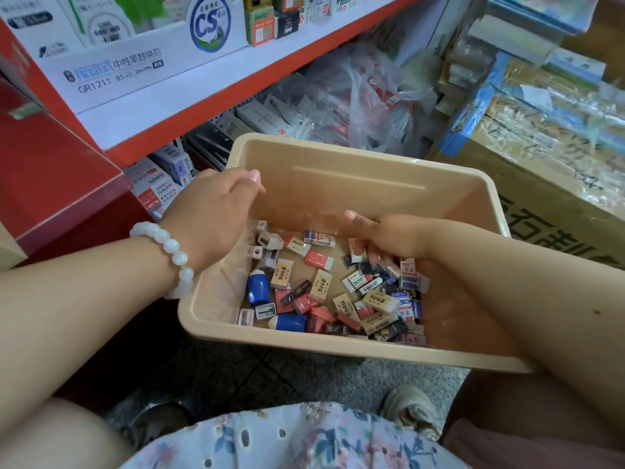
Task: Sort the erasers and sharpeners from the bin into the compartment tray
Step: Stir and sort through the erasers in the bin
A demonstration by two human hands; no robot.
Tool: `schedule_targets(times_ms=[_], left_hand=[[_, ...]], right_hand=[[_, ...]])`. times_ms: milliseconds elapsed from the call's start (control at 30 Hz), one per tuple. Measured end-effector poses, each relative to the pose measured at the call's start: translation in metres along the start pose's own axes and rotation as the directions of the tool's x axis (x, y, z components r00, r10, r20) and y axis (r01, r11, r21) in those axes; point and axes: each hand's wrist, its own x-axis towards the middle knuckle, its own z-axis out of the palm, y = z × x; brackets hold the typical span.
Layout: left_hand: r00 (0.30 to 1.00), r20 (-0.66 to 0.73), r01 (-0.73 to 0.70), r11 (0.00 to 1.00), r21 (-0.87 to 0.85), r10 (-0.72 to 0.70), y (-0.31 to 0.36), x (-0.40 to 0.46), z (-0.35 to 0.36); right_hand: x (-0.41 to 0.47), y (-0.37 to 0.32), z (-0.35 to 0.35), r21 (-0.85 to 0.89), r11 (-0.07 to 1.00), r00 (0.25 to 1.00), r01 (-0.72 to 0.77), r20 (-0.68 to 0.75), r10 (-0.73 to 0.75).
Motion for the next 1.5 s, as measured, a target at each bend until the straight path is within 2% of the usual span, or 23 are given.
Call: schedule_targets(times_ms=[133,200,367,500,567,633,700,767,833,900,1000,1100,1200,1300,1500], left_hand=[[1.0,0.002,-0.003,1.0,0.002,0.003,0.0,0.0,0.0],[1.0,0.004,-0.008,1.0,0.002,0.008,0.0,0.0,0.0],[1.0,0.002,0.005,1.0,-0.005,-0.005,0.0,0.0,0.0],[1.0,0.004,0.003,1.0,-0.004,-0.003,0.0,0.0,0.0],[1.0,0.012,0.006,1.0,-0.006,-0.006,0.0,0.001,0.0],[1.0,0.018,0.01,1.0,-0.011,-0.01,-0.002,0.002,0.001],[1.0,0.02,0.009,1.0,-0.016,-0.008,-0.003,0.002,0.001],[1.0,0.027,0.011,1.0,-0.023,-0.011,-0.003,0.001,0.001],[1.0,0.029,0.014,0.999,-0.03,-0.013,-0.002,0.001,0.001],[1.0,0.024,0.012,0.999,-0.032,-0.012,-0.002,0.001,0.001],[1.0,0.019,0.011,0.999,-0.035,-0.011,-0.001,0.0,0.0],[1.0,0.014,0.012,0.999,-0.045,-0.012,0.0,0.0,0.0],[1.0,0.006,0.013,0.999,-0.035,-0.013,0.001,0.0,0.001],[1.0,0.003,0.021,1.0,-0.021,-0.021,0.002,-0.001,0.001],[0.999,0.0,0.037,0.999,-0.016,-0.037,0.001,-0.002,0.002]], right_hand=[[0.009,0.004,-0.011,0.106,0.993,0.99,-0.042,-0.127,0.055],[0.009,0.004,-0.009,0.116,0.992,0.99,-0.041,-0.128,0.056],[0.007,0.002,0.005,-0.099,0.995,0.997,-0.017,0.075,0.025],[0.008,0.01,-0.012,-0.203,0.957,0.977,-0.208,-0.009,0.211],[0.005,0.014,-0.017,-0.195,0.949,0.969,-0.247,-0.052,0.242],[0.001,0.007,-0.014,-0.162,0.974,0.986,-0.161,-0.058,0.153],[-0.003,-0.011,-0.003,-0.122,0.992,0.999,0.005,-0.038,-0.01],[-0.006,-0.031,0.013,-0.072,0.986,0.987,0.15,0.062,-0.145],[-0.005,-0.045,0.028,-0.074,0.975,0.958,0.211,0.212,-0.191],[-0.002,-0.055,0.039,-0.168,0.956,0.926,0.241,0.334,-0.174],[0.002,-0.061,0.045,-0.249,0.943,0.927,0.223,0.352,-0.127],[0.001,-0.056,0.039,-0.304,0.918,0.889,0.256,0.447,-0.099],[0.005,-0.05,0.04,-0.303,0.908,0.886,0.288,0.445,-0.133],[0.012,-0.042,0.048,-0.338,0.887,0.913,0.314,0.364,-0.184],[0.009,-0.049,0.041,-0.342,0.891,0.865,0.299,0.492,-0.102]])
